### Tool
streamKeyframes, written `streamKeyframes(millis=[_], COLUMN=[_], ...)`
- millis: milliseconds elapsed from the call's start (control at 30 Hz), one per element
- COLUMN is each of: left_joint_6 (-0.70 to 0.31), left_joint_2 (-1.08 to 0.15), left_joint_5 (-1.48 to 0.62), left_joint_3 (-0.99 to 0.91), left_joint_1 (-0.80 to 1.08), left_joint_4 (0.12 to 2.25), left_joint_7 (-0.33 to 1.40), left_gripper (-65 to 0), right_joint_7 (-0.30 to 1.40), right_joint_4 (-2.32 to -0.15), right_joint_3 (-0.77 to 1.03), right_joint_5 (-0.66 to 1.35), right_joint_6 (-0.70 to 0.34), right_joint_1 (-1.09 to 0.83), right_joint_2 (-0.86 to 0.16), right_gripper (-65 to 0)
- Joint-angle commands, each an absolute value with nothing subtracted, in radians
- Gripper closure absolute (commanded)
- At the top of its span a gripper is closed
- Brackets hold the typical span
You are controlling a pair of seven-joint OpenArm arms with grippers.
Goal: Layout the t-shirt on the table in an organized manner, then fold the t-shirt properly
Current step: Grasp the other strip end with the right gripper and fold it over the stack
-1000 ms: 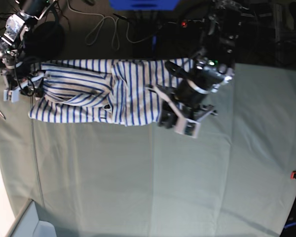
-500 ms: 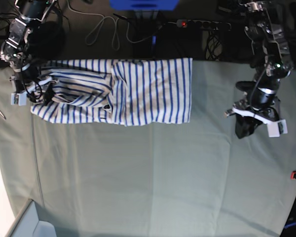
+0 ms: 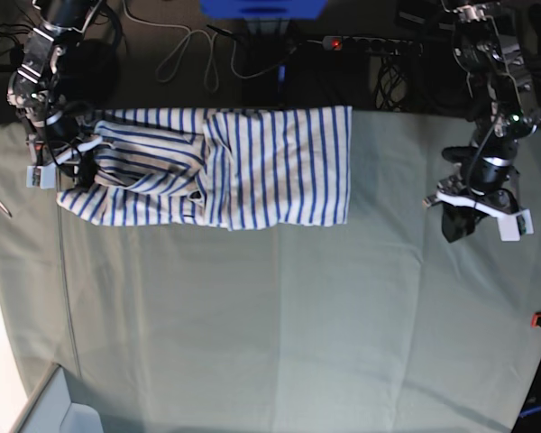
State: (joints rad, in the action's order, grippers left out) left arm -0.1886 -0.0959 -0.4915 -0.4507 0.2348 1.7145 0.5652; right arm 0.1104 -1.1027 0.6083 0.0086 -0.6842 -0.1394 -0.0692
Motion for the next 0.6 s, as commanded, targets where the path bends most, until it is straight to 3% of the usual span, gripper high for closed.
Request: streamKeyframes(millis=[0, 133, 367, 567], left_joint_6=[-0.197, -0.197, -0.197, -0.197], left_joint_2=[-0.102, -0.102, -0.104, -0.104], left_joint_5=[-0.504, -0.503, -0.504, -0.503], left_joint_3=[-0.453, -0.453, -0.487, -0.539], left_joint_1=[0.228, 0.228, 0.228, 0.228], left_joint_4=[1.730, 1.730, 1.733, 1.733], left_joint_7=[0.539, 0.539, 0.539, 0.539], left_gripper=[-10.0, -10.0, -10.0, -10.0], right_joint_7=[0.236, 0.229, 0.236, 0.236], right_joint_4=[-1.106, -1.247, -1.613, -1.781], right_joint_3=[0.607, 0.610, 0.604, 0.579], right_joint_5=[-0.068, -0.061, -0.061, -0.061], right_joint_6=[-0.698, -0.698, -0.698, -0.698], right_joint_1=[-0.160, -0.203, -0.283, -0.303], right_joint_2=[-0.064, -0.053, 0.067, 0.140], right_gripper=[-0.2, 0.0, 0.0, 0.0])
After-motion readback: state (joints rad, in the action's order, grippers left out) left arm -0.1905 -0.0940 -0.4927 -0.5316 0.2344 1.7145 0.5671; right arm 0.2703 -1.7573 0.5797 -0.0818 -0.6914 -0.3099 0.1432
